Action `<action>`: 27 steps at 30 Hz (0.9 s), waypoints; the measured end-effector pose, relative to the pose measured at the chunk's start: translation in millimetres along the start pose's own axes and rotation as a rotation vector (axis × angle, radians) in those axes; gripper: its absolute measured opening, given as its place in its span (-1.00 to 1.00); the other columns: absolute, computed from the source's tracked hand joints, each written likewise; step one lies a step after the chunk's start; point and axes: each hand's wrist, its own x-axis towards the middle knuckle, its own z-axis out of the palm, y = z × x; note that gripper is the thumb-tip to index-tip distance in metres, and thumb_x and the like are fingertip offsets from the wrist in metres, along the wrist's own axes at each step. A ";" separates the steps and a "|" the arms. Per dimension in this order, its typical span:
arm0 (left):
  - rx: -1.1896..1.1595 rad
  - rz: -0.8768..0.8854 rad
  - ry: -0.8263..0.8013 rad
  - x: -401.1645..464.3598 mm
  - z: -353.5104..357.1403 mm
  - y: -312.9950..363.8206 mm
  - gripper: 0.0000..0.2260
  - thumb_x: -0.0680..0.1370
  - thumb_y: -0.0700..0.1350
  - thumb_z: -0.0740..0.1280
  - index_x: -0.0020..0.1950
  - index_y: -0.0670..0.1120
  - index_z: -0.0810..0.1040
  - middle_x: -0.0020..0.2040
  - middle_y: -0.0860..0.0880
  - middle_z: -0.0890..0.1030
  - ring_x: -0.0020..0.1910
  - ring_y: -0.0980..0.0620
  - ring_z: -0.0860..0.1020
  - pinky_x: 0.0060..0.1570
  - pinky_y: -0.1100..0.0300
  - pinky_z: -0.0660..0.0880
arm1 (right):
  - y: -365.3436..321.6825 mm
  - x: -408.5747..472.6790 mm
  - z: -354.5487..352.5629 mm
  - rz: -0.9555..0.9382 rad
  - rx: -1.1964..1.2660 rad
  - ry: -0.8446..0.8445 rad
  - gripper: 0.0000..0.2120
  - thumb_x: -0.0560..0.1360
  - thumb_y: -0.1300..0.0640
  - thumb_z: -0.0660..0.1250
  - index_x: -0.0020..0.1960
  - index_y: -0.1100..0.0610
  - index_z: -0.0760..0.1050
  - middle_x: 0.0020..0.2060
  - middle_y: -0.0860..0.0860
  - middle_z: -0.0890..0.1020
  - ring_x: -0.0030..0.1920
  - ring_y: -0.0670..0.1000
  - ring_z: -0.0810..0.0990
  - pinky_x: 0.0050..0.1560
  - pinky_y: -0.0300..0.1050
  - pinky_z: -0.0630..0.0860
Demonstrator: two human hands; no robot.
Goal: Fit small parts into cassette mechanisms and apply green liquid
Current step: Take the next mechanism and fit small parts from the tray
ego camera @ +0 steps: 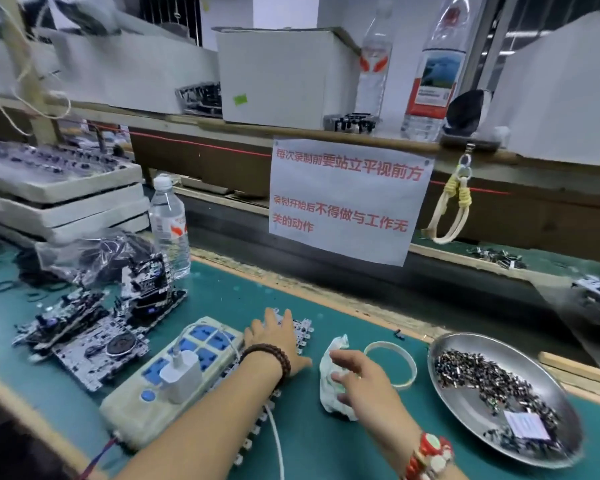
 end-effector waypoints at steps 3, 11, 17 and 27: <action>0.071 -0.019 -0.090 12.4 2.2 -6.4 -0.14 0.43 0.32 0.23 0.52 0.09 -0.21 0.54 -0.14 -0.15 0.47 -0.26 0.08 0.43 -0.10 0.06 | -5.3 -5.1 -46.3 -0.095 0.045 0.114 -0.74 0.54 0.34 0.17 -0.05 0.02 0.52 -0.11 -0.09 0.61 -0.19 -0.15 0.59 -0.25 -0.32 0.52; -0.131 -0.030 0.027 13.2 -2.2 8.0 -0.18 0.41 0.22 0.31 0.51 0.12 -0.10 0.48 -0.12 0.03 0.39 -0.26 0.22 0.32 -0.09 0.22 | 41.3 19.3 -142.9 0.163 -0.642 0.342 -0.79 0.52 0.24 0.23 0.13 0.07 0.49 0.11 0.05 0.58 0.00 0.02 0.54 0.04 -0.14 0.45; -0.449 0.146 0.123 -16.6 -13.5 53.8 -0.30 0.38 0.15 0.33 0.44 0.16 0.06 0.44 0.03 -0.03 0.29 -0.23 0.31 0.25 -0.07 0.32 | 56.5 30.5 -138.8 0.185 -0.773 0.184 -0.59 0.48 0.16 0.37 0.31 0.05 0.42 0.26 0.04 0.46 0.18 0.00 0.50 0.23 -0.17 0.37; -0.451 0.372 -0.209 -100.0 45.1 107.7 -0.20 0.29 0.21 0.25 0.47 0.21 -0.03 0.40 0.13 -0.06 0.36 -0.09 0.25 0.35 -0.03 0.24 | 63.8 17.9 -140.5 0.171 -0.846 0.235 -0.85 0.50 0.21 0.29 -0.06 0.03 0.33 -0.07 0.01 0.52 -0.11 -0.02 0.45 -0.10 -0.20 0.36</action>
